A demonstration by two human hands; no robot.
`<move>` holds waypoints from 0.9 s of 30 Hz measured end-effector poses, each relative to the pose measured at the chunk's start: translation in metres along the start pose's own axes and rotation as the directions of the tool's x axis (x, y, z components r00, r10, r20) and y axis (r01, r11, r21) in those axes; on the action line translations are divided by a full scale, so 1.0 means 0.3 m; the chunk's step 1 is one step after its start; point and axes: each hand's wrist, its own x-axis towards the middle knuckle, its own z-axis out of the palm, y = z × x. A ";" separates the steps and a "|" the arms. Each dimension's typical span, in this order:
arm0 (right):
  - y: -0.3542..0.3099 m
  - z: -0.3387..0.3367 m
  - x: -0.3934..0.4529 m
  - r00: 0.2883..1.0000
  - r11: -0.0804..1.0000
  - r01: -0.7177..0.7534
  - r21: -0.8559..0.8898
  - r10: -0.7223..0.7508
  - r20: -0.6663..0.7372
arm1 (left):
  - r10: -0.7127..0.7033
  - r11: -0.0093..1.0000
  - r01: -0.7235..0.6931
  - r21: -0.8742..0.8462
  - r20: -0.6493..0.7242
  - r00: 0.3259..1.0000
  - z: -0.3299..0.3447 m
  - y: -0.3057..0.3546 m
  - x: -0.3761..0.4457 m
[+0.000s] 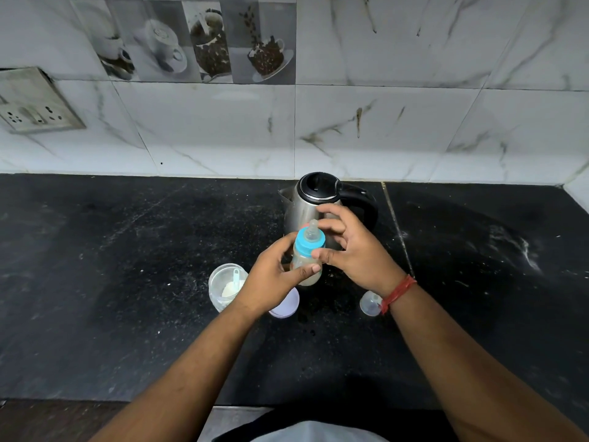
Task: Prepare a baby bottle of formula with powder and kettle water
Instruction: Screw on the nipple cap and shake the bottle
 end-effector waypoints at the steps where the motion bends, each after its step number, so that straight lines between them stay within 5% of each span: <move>1: -0.002 0.012 0.000 0.998 1.000 0.013 -0.009 -0.014 -0.065 | 0.014 1.000 -0.014 0.010 -0.017 1.000 0.004 0.006 0.000; 6: -0.018 0.121 -0.019 0.938 0.991 0.049 -0.126 -0.089 -0.334 | 0.045 0.998 -0.042 0.056 -0.054 0.998 0.015 0.020 0.006; 14: -0.055 -0.055 0.014 0.986 0.999 -0.014 0.048 0.006 0.169 | -0.023 1.000 0.023 -0.003 0.017 1.000 -0.005 0.023 -0.004; 16: -0.061 -0.052 0.015 0.988 0.999 -0.018 0.048 0.010 0.157 | -0.023 1.000 0.023 -0.013 0.018 1.000 0.000 0.026 -0.005; 23: -0.067 0.075 -0.019 0.969 0.998 0.050 -0.029 -0.055 -0.242 | 0.072 0.996 -0.066 0.055 -0.133 0.988 0.021 0.053 -0.013; 27: -0.090 -0.010 -0.012 0.998 0.999 0.043 0.024 -0.044 0.038 | 0.016 0.999 -0.016 -0.032 -0.008 1.000 -0.006 0.070 -0.021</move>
